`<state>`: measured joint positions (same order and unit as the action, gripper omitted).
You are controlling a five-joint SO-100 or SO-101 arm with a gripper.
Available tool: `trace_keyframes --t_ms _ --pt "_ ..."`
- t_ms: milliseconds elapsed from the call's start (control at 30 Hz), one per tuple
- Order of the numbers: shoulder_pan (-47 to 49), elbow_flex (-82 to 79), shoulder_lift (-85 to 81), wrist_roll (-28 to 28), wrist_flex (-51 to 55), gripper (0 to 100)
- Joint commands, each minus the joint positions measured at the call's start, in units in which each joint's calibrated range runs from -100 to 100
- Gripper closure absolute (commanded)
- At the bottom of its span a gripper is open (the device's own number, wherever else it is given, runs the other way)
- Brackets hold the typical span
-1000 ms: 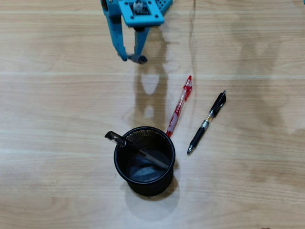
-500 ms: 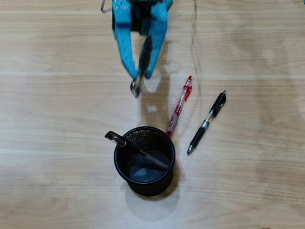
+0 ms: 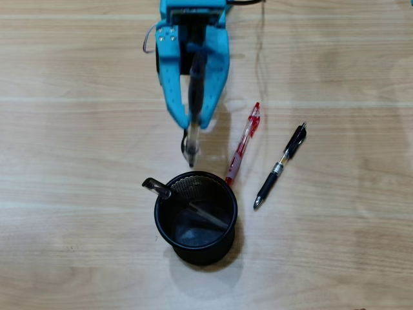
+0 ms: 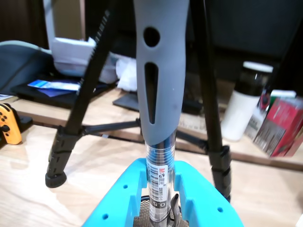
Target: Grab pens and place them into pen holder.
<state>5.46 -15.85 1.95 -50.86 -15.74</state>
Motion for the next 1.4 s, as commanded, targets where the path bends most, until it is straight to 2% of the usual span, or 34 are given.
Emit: trace_keyframes --t_ms 0,133,500,733,900,1000,1133,1367 --pt "-0.78 8.14 5.15 -0.63 0.29 98" --pt "-0.69 14.09 12.54 -0.68 0.63 98" --pt "-1.33 15.17 19.93 -2.71 0.12 97" --pt "-1.24 15.17 19.68 -2.71 0.12 77" --pt "-0.6 14.81 18.0 -2.71 0.72 77" --pt "0.49 12.74 14.13 -2.56 1.84 84" --pt "2.03 8.59 6.16 -2.41 10.88 98" --pt "6.39 3.09 -8.38 -2.76 40.93 98"
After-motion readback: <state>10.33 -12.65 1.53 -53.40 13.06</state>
